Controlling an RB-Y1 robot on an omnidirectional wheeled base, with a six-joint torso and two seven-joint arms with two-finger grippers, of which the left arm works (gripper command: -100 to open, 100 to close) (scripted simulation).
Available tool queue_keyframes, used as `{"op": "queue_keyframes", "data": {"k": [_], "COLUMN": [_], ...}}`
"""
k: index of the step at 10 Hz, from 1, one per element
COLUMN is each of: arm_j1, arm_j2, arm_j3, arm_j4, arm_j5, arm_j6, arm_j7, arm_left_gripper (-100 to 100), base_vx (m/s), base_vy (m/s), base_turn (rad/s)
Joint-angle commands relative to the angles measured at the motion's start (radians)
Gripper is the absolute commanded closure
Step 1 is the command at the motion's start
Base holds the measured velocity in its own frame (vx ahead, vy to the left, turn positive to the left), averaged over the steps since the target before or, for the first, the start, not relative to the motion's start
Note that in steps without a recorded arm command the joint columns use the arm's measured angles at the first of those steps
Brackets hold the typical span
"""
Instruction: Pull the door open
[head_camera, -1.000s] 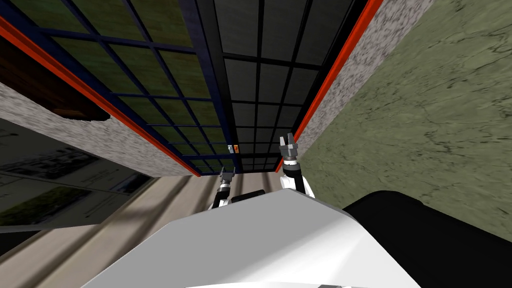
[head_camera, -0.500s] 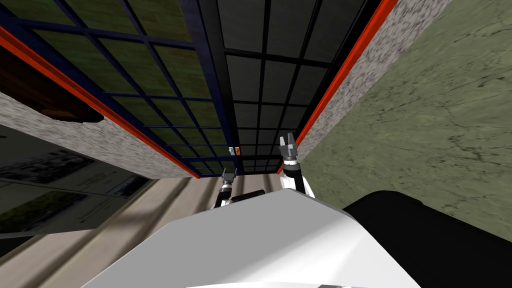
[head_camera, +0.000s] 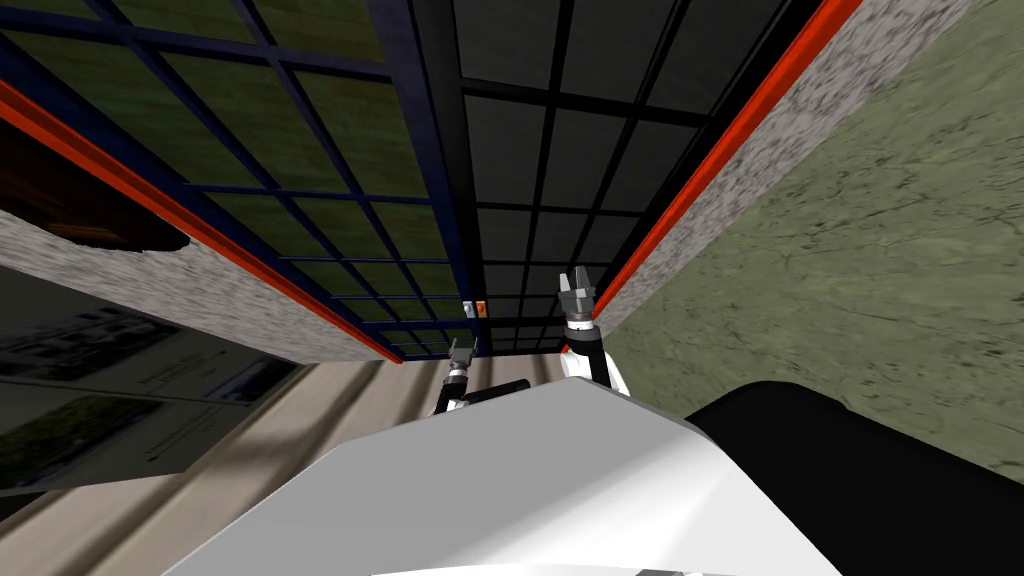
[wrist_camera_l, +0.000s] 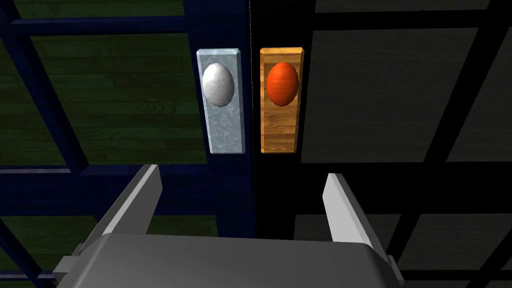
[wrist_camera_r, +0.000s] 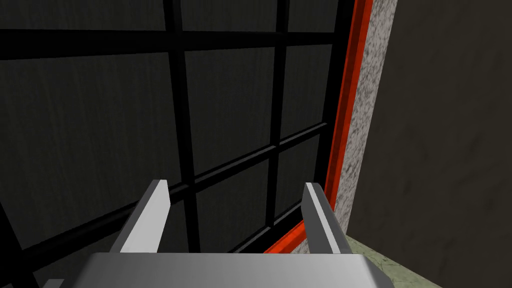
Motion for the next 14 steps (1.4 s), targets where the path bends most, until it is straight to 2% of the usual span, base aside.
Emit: {"op": "queue_keyframes", "data": {"k": [1, 3, 4, 5, 6, 7, 8, 9, 10, 11, 12, 14], "arm_j1": [-0.011, -0.029, -0.021, 0.004, 0.011, 0.011, 0.030, 0.035, 0.035, 0.050, 0.050, 0.064], "arm_j2": [-0.012, -0.024, -0.021, 0.008, 0.019, 0.019, 0.045, 0.053, 0.053, 0.079, 0.079, 0.105], "arm_j3": [-0.010, -0.017, -0.015, 0.007, 0.016, 0.016, 0.044, 0.054, 0.054, 0.085, 0.085, 0.119], "arm_j4": [0.028, 0.058, 0.042, 0.070, 0.080, 0.080, 0.106, 0.114, 0.114, 0.140, 0.140, 0.168], "arm_j5": [0.005, 0.009, 0.008, 0.022, 0.027, 0.027, 0.044, 0.050, 0.050, 0.068, 0.068, 0.089], "arm_j6": [-0.006, -0.011, -0.006, -0.007, -0.008, -0.008, -0.010, -0.011, -0.011, -0.014, -0.014, -0.017], "arm_j7": [0.032, 0.062, 0.048, 0.059, 0.062, 0.062, 0.070, 0.073, 0.073, 0.082, 0.082, 0.093], "arm_left_gripper": [-100, -100, -100, -100, -100, -100, -100, -100, -100, -100, -100, -100], "base_vx": [0.176, 0.181, 0.069, -0.069, -0.139, -0.115, -0.127, -0.129, -0.070, -0.076, -0.072, -0.068], "base_vy": [0.124, 0.143, 0.071, -0.045, -0.099, -0.072, -0.075, -0.072, -0.041, -0.058, -0.034, -0.023], "base_turn": [0.030, 0.031, -0.004, -0.174, -0.136, 0.001, -0.150, -0.137, -0.022, -0.154, -0.090, -0.110]}}
